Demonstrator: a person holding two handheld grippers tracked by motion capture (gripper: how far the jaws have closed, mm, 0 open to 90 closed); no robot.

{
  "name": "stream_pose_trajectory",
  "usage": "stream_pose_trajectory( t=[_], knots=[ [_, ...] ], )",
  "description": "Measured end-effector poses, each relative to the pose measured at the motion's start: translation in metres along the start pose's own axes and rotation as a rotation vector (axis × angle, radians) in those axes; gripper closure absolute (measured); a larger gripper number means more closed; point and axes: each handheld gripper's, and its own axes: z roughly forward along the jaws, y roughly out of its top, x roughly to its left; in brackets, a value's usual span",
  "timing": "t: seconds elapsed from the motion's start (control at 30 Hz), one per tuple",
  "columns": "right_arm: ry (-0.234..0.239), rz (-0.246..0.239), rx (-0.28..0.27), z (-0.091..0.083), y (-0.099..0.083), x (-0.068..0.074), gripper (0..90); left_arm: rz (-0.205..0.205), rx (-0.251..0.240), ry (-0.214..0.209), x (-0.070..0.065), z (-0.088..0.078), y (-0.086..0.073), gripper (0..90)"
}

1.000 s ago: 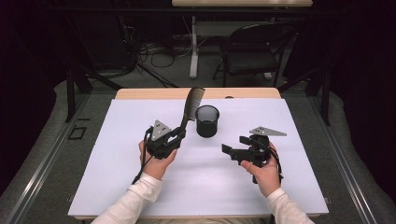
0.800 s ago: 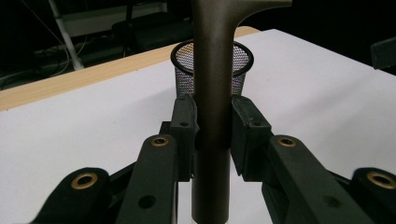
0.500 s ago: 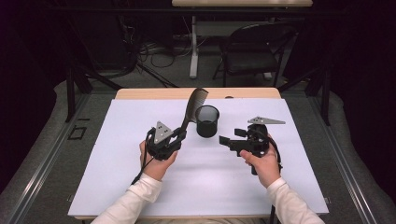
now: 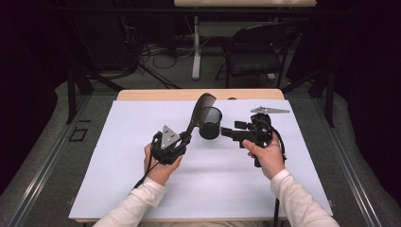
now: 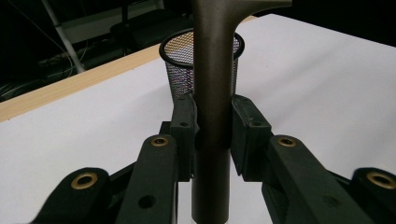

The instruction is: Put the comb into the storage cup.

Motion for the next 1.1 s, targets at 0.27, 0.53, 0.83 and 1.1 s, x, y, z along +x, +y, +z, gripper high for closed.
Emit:
stream_pose_trajectory(
  t=[0.27, 0.53, 0.83, 1.1],
  knots=[
    [-0.008, 0.002, -0.002, 0.001, 0.017, 0.001, 24.1, 0.008, -0.002, -0.004, -0.002, 0.0, 0.0, 72.6],
    [-0.005, 0.01, 0.003, 0.007, 0.03, -0.001, 29.8, 0.012, 0.0, -0.006, -0.004, 0.0, -0.001, 72.6],
    [0.0, 0.035, -0.002, 0.007, 0.036, -0.004, 33.2, 0.015, 0.003, -0.01, -0.004, 0.001, -0.002, 72.6],
    [-0.009, 0.052, 0.015, 0.008, 0.041, -0.006, 33.1, 0.02, 0.006, -0.012, -0.007, 0.002, -0.003, 72.6]
  ],
)
